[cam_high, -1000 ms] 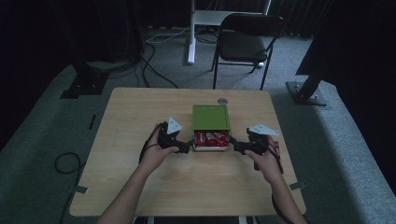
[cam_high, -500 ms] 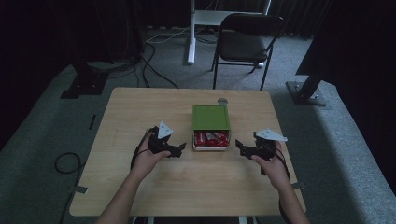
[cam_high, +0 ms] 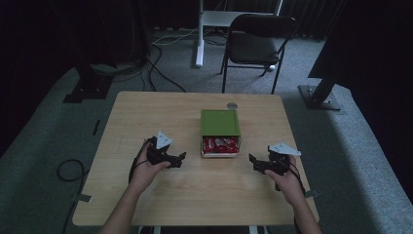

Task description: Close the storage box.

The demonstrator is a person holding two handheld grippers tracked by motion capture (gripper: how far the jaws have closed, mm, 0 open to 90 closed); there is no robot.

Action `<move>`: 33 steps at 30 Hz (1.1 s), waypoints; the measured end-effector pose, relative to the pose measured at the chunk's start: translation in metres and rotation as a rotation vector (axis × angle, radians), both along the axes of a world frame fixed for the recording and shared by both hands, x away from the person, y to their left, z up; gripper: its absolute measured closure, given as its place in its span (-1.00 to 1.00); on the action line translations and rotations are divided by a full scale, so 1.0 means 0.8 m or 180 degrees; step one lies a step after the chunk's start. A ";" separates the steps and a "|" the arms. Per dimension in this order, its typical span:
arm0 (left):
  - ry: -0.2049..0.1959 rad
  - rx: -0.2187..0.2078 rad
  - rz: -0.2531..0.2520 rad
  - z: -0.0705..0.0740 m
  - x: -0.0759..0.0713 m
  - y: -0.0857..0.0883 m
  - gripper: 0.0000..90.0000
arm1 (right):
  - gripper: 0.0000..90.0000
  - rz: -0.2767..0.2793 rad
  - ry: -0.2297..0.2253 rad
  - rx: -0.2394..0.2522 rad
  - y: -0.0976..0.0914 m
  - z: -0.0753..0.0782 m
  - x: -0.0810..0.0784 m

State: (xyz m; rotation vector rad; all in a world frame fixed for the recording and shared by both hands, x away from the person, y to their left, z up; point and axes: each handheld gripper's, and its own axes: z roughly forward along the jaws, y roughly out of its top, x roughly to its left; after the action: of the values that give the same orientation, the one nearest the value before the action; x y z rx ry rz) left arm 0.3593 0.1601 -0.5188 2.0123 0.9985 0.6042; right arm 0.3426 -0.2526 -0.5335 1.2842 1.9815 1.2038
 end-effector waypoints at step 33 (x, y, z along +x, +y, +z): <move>0.0319 -0.0062 0.0766 -0.042 -0.035 0.081 -0.96 | -0.77 -0.0135 0.0279 -0.0204 -0.030 -0.045 -0.043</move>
State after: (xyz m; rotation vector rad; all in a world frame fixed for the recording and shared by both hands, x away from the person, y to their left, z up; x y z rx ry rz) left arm 0.3312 0.2251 -0.5524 1.9356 1.3147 0.6220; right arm 0.3081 -0.2762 -0.5698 1.3609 2.0267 1.0724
